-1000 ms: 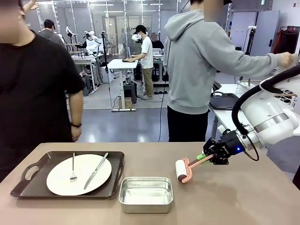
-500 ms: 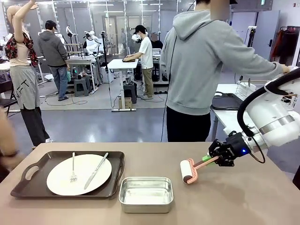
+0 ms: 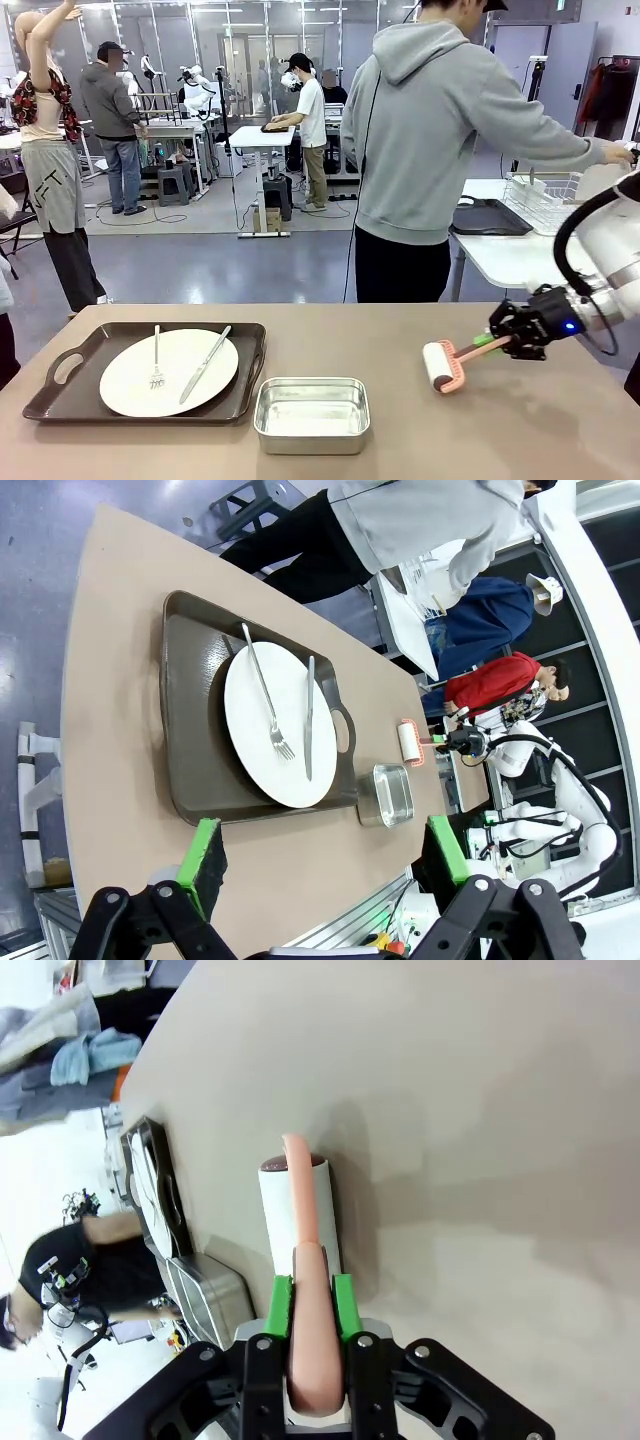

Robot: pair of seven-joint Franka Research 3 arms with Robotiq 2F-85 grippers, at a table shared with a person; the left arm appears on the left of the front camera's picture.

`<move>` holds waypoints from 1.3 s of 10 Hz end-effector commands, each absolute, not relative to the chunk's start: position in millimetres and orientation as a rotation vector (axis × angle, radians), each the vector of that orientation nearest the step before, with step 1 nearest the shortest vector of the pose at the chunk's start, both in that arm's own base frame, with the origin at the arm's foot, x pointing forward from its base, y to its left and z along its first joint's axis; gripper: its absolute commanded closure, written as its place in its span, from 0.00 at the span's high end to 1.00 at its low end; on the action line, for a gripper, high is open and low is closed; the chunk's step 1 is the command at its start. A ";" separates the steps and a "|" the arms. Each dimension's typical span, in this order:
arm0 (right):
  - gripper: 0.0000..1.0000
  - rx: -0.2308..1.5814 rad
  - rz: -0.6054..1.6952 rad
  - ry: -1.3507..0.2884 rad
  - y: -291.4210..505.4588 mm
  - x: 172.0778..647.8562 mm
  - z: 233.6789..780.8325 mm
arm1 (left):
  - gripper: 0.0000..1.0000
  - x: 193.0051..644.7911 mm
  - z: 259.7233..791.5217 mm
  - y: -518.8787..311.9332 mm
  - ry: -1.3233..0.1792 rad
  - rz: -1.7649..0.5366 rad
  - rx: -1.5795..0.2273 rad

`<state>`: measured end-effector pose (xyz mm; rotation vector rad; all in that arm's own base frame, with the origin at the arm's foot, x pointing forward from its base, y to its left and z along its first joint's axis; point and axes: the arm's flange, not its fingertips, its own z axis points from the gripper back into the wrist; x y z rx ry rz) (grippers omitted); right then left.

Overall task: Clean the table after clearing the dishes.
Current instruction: When the left (or right) Handle tray is removed, use the left hand (or right hand) to clean the left (or right) side of the table with the Lint Roller.

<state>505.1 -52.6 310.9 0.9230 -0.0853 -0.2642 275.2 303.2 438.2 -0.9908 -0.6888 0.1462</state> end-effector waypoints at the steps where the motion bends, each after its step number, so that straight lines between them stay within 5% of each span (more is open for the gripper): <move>1: 0.21 0.823 -0.286 -0.091 -93.6 492.4 288.7 | 1.00 273.4 440.3 304.3 -0.689 0.144 -0.991; 13: 0.21 0.718 -0.234 -0.114 -258.5 471.9 323.0 | 1.00 273.4 440.3 304.3 -0.689 0.144 -0.991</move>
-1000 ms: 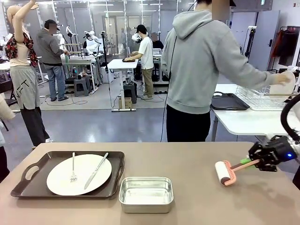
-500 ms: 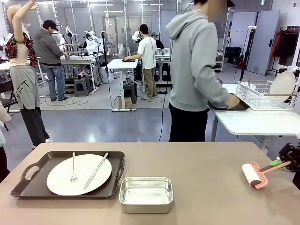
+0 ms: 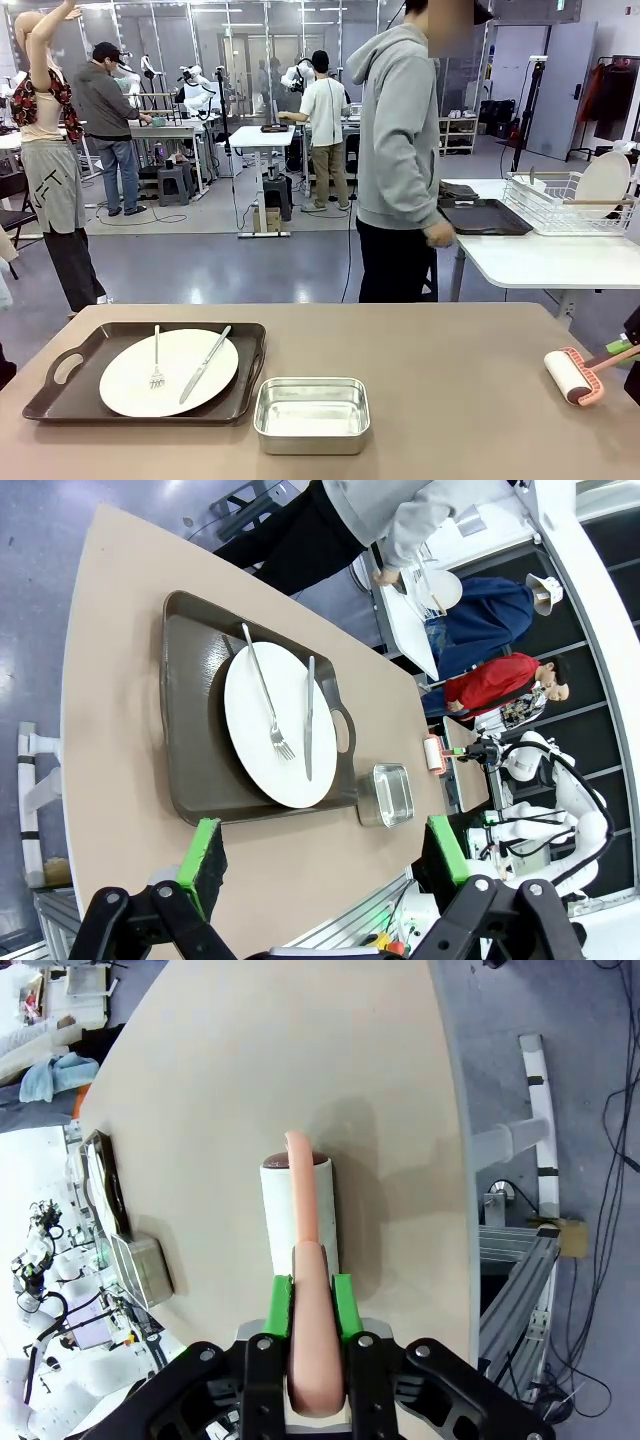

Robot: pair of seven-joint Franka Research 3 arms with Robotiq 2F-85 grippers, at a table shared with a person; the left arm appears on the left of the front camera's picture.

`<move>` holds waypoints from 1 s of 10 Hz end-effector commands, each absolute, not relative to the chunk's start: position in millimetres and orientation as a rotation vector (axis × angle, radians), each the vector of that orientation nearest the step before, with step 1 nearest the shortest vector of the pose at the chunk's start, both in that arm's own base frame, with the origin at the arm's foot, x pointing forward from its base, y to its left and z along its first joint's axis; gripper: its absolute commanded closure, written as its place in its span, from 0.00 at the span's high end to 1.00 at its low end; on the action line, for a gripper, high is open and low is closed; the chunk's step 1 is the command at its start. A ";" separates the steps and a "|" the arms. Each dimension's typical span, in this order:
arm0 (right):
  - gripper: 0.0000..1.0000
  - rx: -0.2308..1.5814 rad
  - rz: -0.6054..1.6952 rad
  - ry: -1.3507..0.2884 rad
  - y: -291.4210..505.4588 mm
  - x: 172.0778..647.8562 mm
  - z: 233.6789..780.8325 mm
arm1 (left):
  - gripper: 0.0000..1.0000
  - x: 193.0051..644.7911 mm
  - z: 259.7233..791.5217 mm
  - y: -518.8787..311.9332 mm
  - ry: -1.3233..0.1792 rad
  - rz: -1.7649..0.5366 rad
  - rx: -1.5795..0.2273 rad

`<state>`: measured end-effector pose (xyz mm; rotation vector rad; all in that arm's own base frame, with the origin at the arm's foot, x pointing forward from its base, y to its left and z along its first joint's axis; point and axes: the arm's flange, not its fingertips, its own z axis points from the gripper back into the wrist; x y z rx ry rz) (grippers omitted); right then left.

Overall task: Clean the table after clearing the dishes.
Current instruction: When the left (or right) Handle tray is removed, use the left hand (or right hand) to clean the left (or right) side of the table with the Lint Roller.

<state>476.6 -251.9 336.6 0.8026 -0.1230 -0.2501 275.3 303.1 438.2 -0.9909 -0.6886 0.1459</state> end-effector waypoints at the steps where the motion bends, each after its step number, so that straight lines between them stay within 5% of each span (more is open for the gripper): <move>1: 0.21 0.731 -0.224 -0.128 -257.5 467.8 331.7 | 1.00 273.4 440.3 304.3 -0.689 0.144 -0.991; 6: 0.21 0.907 -0.164 -0.253 -251.7 449.3 384.2 | 1.00 273.4 440.3 304.3 -0.689 0.144 -0.991; 10: 0.21 0.873 -0.182 -0.226 -252.6 457.6 391.0 | 1.00 273.4 440.3 304.3 -0.689 0.144 -0.991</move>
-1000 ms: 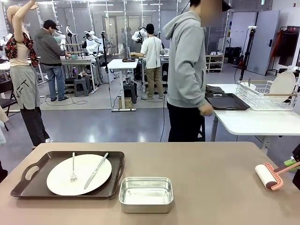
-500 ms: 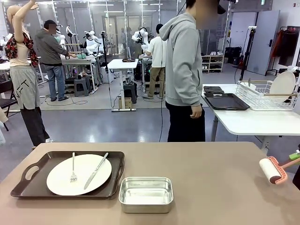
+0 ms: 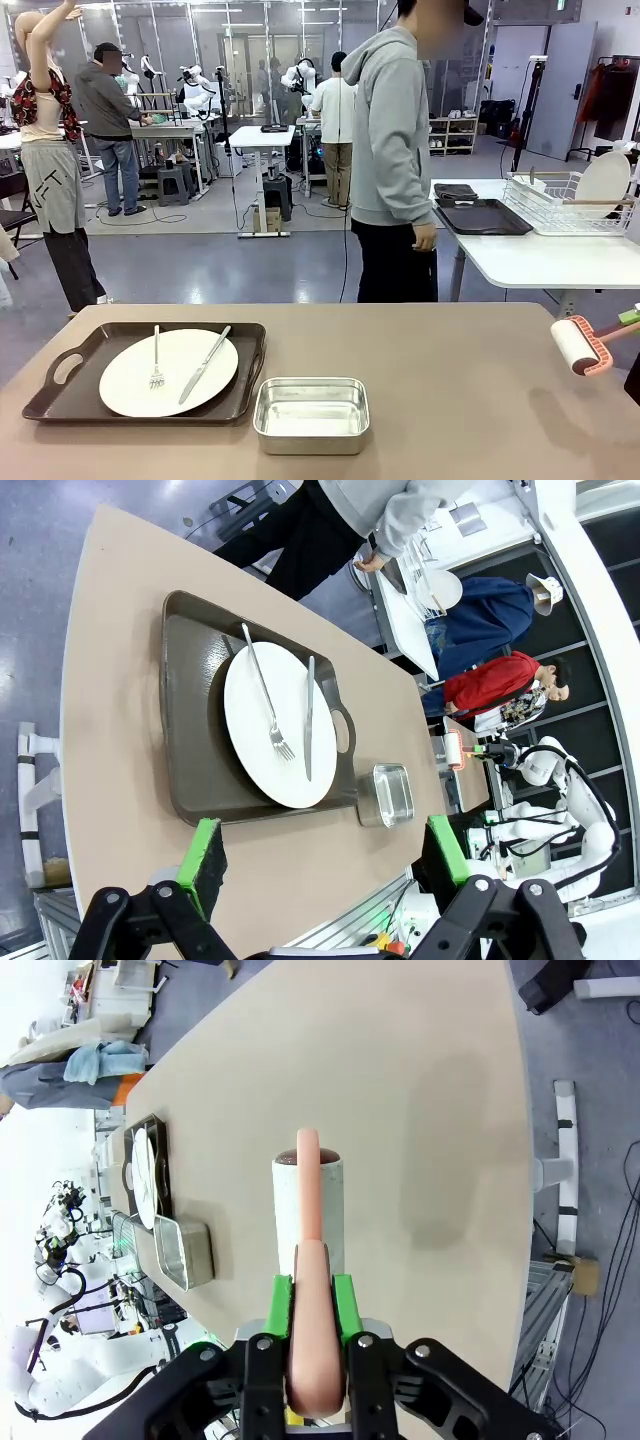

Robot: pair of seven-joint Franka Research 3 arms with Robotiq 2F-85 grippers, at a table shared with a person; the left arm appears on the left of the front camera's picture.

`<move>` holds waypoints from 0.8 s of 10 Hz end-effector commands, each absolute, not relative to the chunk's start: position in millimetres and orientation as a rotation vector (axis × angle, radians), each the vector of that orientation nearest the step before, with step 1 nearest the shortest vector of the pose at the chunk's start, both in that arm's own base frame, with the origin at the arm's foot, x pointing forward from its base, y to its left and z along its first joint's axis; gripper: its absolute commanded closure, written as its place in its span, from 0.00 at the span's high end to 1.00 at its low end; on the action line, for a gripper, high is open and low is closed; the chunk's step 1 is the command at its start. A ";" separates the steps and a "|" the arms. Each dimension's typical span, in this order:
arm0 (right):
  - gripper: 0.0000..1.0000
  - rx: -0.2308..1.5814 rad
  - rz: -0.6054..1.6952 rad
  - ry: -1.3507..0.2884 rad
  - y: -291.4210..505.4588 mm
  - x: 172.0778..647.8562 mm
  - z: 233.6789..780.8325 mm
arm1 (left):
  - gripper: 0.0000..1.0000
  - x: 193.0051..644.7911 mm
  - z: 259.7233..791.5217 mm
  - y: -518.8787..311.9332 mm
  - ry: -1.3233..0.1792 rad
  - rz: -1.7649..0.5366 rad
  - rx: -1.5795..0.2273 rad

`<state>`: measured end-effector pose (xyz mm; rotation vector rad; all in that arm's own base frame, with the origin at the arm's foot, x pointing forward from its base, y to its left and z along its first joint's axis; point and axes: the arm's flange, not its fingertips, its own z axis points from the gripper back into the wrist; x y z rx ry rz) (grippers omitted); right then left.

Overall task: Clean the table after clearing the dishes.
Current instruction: When the left (or right) Handle tray is removed, use the left hand (or right hand) to clean the left (or right) side of the table with the Lint Roller, then place the Lint Roller back on top of the Airtight Container.

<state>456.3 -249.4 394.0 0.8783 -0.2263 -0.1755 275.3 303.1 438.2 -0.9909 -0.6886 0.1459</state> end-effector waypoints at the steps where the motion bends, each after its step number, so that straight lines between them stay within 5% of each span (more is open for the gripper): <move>1: 0.21 0.873 -0.182 -0.226 -252.6 457.6 391.0 | 1.00 273.4 440.3 304.3 -0.689 0.144 -0.991; 8: 0.21 0.873 -0.182 -0.226 -252.6 457.6 391.0 | 1.00 273.4 440.3 304.3 -0.689 0.144 -0.991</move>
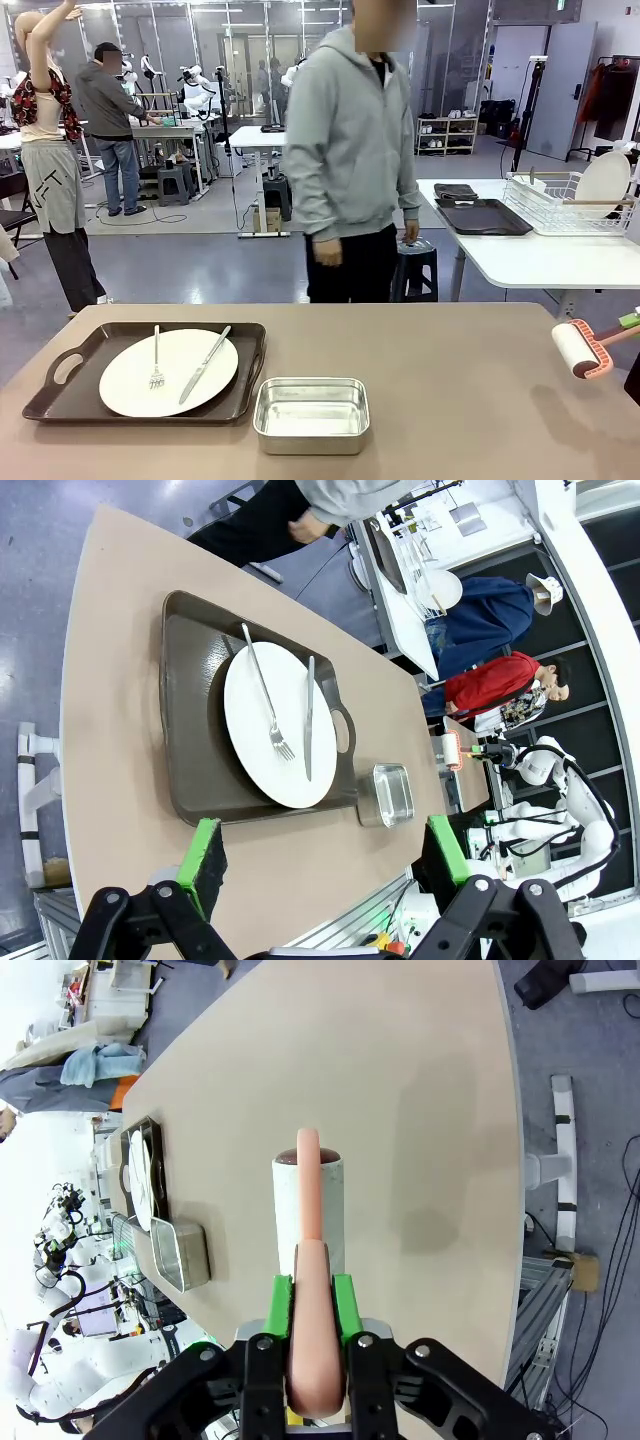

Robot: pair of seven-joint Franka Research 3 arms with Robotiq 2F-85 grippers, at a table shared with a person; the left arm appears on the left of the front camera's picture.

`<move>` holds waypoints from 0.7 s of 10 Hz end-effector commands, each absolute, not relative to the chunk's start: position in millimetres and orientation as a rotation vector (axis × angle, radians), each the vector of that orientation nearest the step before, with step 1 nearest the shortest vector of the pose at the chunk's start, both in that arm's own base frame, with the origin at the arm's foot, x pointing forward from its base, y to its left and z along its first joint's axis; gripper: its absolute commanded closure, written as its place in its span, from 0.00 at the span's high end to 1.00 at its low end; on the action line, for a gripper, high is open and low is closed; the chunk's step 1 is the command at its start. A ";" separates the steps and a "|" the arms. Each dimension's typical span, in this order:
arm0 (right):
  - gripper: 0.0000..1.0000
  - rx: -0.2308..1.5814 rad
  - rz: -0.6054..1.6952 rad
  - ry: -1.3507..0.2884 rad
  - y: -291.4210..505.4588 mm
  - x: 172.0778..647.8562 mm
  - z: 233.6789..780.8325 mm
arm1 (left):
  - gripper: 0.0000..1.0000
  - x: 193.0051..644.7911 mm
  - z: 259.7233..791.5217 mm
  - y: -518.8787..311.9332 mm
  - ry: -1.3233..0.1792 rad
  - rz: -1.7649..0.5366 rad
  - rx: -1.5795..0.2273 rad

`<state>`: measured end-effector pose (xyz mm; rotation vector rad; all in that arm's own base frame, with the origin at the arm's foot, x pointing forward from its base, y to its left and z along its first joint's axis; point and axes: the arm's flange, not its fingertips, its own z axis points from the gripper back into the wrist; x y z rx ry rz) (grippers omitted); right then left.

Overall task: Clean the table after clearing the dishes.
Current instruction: Place the Lint Roller back on top of the Airtight Container.

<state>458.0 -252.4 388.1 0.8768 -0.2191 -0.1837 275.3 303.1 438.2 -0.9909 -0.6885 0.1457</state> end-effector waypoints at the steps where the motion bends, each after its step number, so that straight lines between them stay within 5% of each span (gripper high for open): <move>1: 0.21 0.873 -0.182 -0.226 -252.6 457.6 391.0 | 1.00 273.4 440.3 304.3 -0.689 0.144 -0.991; 5: 0.21 0.877 -0.184 -0.219 -252.4 458.0 388.1 | 1.00 273.4 440.3 304.3 -0.689 0.144 -0.991; 7: 0.21 0.835 0.157 -0.211 -167.7 471.5 442.5 | 1.00 273.4 440.3 304.3 -0.689 0.144 -0.991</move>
